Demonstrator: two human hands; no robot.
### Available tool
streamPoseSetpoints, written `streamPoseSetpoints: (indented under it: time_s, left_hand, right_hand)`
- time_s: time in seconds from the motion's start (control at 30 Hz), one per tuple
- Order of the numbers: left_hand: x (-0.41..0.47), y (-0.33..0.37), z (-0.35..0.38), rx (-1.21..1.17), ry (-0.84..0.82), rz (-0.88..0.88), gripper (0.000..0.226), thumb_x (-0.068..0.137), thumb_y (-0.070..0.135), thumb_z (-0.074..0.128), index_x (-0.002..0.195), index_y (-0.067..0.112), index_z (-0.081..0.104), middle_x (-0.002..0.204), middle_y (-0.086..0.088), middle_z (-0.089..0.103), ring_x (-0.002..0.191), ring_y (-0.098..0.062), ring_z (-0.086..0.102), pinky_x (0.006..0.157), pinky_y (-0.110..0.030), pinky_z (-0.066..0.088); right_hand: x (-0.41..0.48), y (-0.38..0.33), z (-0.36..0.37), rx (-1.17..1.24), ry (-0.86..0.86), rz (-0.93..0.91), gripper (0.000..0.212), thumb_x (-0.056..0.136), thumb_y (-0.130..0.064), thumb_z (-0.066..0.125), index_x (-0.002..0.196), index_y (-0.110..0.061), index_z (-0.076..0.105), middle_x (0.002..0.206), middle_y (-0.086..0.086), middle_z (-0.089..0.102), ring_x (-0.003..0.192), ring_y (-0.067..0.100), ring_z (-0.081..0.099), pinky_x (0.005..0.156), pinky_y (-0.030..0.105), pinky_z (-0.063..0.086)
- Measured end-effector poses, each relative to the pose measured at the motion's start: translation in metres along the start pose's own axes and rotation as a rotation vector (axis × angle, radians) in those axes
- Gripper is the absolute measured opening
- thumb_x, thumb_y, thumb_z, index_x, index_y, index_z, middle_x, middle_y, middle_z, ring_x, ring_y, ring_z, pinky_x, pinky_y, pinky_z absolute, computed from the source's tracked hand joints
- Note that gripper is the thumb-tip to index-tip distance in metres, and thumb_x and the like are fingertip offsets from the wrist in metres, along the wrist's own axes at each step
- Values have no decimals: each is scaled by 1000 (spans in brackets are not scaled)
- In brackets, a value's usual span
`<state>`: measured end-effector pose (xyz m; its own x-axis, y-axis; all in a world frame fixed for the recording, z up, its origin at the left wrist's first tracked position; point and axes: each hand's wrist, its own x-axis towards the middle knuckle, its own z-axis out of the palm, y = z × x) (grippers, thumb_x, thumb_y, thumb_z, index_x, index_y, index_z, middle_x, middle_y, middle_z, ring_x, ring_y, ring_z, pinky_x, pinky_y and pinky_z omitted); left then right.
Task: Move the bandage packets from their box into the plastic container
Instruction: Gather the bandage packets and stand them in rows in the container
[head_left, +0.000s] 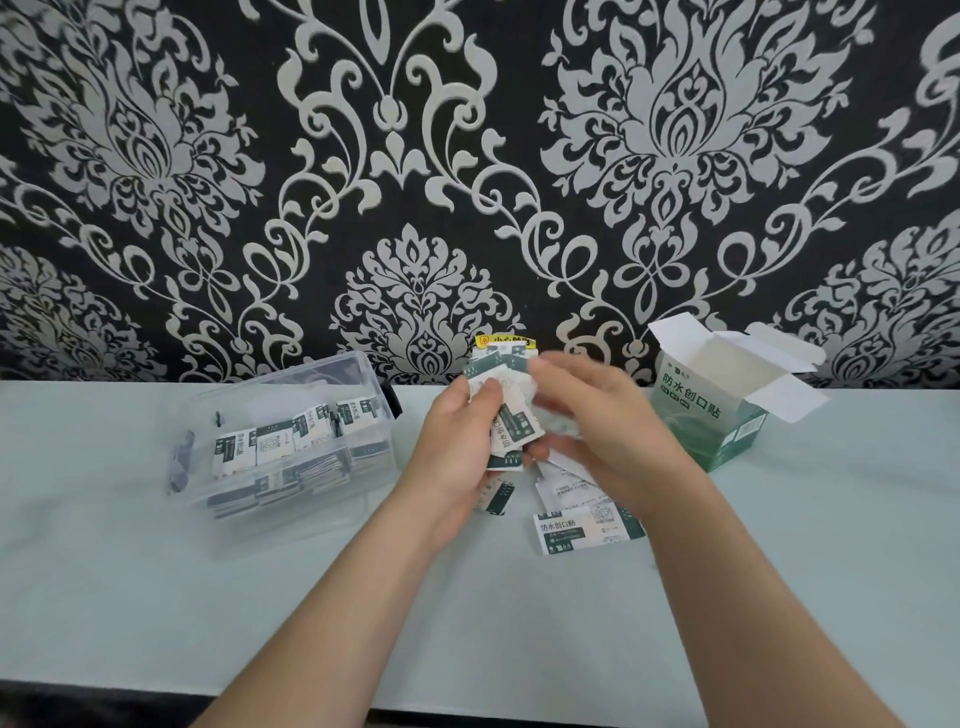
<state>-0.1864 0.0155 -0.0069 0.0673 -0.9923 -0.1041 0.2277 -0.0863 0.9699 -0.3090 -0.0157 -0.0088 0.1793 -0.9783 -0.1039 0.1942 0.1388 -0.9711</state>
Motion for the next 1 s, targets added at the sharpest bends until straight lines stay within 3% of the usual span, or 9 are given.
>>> streamPoseSetpoints:
  time_s: [0.07,0.2,0.3,0.4,0.57,0.63,0.77,0.87,1.0]
  left_hand:
    - [4,-6,2,144,-23,64,21,102,20,42,103,19,62,84,-14,69,58,-21,63,51,-29,50]
    - [15,-9,6,734,-74,261,24,102,30,31,113,30,53,99,-17,63,63,-26,62,47,-31,47]
    - [20,-13,11,1256,-27,433,39,102,39,28,141,34,32,101,-6,68,87,-30,63,71,-39,48]
    - [26,-18,19,1229,-102,464,43,94,34,51,136,33,40,92,5,65,89,-20,60,76,-37,48]
    - [36,-36,26,1557,-506,376,63,84,44,65,141,29,42,156,2,28,142,-20,23,113,-38,29]
    - [38,-43,27,1615,-547,327,68,83,54,62,142,28,40,153,3,34,140,-21,30,112,-42,29]
    - [34,-41,27,1561,-419,407,31,84,47,60,109,28,59,107,9,66,103,-18,59,95,-39,42]
    - [29,-36,25,1476,-394,374,25,86,36,58,108,26,66,106,4,70,97,-22,62,83,-36,51]
    - [28,-31,18,1445,-421,346,27,88,33,62,114,30,69,110,6,71,101,-18,62,88,-32,49]
  right_hand:
    - [-4,7,13,109,-108,202,27,92,-34,62,100,-8,66,76,8,70,65,17,68,61,25,53]
    - [-3,13,19,236,-67,271,42,96,-39,53,118,-4,63,100,20,67,65,30,65,46,31,49]
    - [3,8,-4,83,210,91,26,97,-26,50,95,-10,71,88,14,74,78,28,68,72,41,55]
    - [3,4,-32,-241,341,-58,19,95,-16,50,90,-11,68,63,4,69,62,19,60,62,28,53]
    - [3,6,-66,-641,378,-61,20,93,-17,52,77,-7,57,52,3,54,48,20,57,63,41,54]
    - [2,9,-69,-804,265,29,24,95,-20,50,74,-10,52,59,5,52,52,20,55,65,41,53]
    - [5,17,-72,-975,128,174,26,93,-24,53,68,-21,45,76,5,57,73,25,56,71,38,50]
    - [6,16,-72,-934,129,193,24,93,-25,52,70,-20,46,79,5,58,77,25,58,67,34,49]
    - [1,10,-70,-946,114,172,28,95,-23,50,68,-16,47,67,0,51,60,14,48,52,25,37]
